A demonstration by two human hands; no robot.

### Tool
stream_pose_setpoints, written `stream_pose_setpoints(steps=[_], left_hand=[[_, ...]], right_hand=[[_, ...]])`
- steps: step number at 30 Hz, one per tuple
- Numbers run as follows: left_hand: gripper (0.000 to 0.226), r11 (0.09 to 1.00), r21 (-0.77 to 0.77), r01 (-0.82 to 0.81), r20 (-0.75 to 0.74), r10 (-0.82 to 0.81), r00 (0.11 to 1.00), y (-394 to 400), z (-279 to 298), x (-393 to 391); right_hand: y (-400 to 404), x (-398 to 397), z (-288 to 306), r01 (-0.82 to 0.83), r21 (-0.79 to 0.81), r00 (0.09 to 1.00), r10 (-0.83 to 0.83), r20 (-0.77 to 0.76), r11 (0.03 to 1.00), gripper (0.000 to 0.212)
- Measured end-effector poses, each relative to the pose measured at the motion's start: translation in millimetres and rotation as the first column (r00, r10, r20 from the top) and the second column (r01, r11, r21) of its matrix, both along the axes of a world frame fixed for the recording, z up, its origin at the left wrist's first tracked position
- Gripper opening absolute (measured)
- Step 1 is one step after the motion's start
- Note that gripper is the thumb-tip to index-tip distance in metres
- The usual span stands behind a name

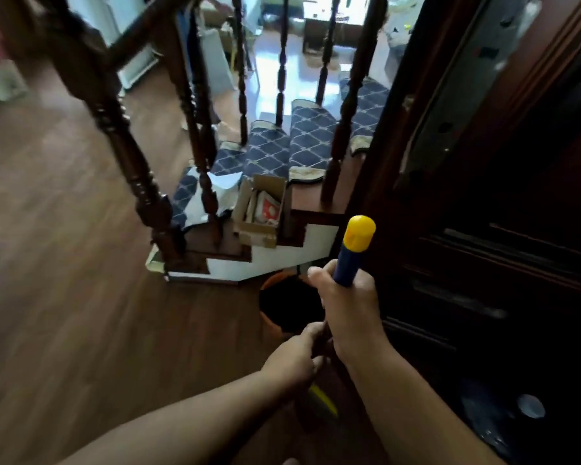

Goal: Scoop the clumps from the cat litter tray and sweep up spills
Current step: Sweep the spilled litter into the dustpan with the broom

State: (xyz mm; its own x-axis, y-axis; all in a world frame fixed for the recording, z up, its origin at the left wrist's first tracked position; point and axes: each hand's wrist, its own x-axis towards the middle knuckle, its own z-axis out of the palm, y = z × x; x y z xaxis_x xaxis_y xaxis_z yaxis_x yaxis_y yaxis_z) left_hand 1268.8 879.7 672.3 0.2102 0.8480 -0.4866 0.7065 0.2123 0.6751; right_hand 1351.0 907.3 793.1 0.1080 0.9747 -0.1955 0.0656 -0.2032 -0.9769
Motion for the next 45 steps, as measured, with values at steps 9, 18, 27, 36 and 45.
stream_pose_setpoints(steps=[9, 18, 27, 36, 45], left_hand=[[0.050, 0.936, -0.034, -0.351, 0.063, 0.353, 0.934, -42.8, -12.4, -111.6], [0.026, 0.686, -0.040, -0.727, 0.049, 0.728, 0.684, -137.0, -3.5, -274.6], [0.022, 0.527, 0.238, -0.816, -0.047, 0.845, 0.532, -240.2, 36.2, -463.5], [0.024, 0.343, 0.182, -0.922, 0.017, 0.936, 0.351, -306.1, 39.4, -572.0], [0.050, 0.154, 0.170, -0.973, -0.038, 0.988, 0.150, -336.8, 29.8, -613.0]], right_hand=[[-19.6, -133.1, 10.2, -0.328, 0.011, 0.944, 0.328, 0.026, 0.944, 0.031], [-96.7, -316.0, 12.7, -0.626, 0.026, 0.779, 0.627, -0.012, 0.779, 0.033], [-161.7, -494.2, 44.1, -0.826, 0.140, 0.530, 0.836, -0.141, 0.547, 0.043], [-193.6, -601.9, 46.2, -0.942, 0.257, 0.156, 0.958, -0.238, 0.217, 0.050], [-160.6, -694.5, 36.2, -0.949, 0.273, -0.240, 0.925, -0.293, -0.160, 0.037]])
